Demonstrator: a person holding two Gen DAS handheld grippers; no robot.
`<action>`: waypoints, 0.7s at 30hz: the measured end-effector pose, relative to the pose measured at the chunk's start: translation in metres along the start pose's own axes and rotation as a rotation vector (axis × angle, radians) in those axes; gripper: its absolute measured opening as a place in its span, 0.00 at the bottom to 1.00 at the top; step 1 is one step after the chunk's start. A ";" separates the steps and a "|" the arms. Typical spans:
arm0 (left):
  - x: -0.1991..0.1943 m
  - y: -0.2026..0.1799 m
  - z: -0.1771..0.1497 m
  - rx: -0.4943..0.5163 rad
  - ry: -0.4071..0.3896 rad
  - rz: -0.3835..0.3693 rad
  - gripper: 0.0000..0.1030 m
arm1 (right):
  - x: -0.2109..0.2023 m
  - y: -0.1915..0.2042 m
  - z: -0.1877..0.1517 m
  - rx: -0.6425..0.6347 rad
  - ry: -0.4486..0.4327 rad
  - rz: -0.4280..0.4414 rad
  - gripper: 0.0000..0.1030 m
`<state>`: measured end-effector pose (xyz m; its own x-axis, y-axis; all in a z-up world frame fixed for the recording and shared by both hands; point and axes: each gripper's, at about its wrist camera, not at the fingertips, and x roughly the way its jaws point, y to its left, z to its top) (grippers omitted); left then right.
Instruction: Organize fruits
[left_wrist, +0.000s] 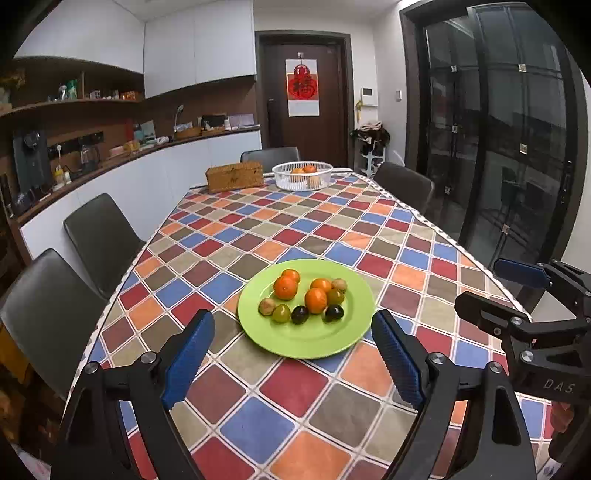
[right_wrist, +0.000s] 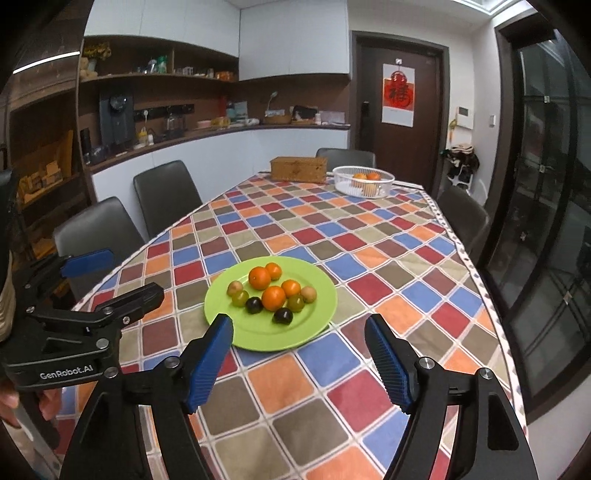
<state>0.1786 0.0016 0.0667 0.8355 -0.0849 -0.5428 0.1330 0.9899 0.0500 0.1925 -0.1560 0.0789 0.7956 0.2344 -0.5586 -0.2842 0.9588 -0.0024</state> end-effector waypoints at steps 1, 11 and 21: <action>-0.004 -0.002 -0.001 0.002 -0.004 0.000 0.85 | -0.004 0.000 -0.001 0.004 -0.004 -0.001 0.72; -0.043 -0.012 -0.011 0.000 -0.046 -0.003 0.85 | -0.039 -0.002 -0.017 0.034 -0.031 -0.012 0.72; -0.055 -0.015 -0.019 -0.011 -0.051 -0.011 0.85 | -0.059 0.003 -0.028 0.033 -0.047 -0.017 0.72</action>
<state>0.1200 -0.0060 0.0799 0.8601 -0.1010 -0.5001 0.1365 0.9900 0.0348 0.1300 -0.1718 0.0880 0.8249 0.2244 -0.5188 -0.2528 0.9674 0.0164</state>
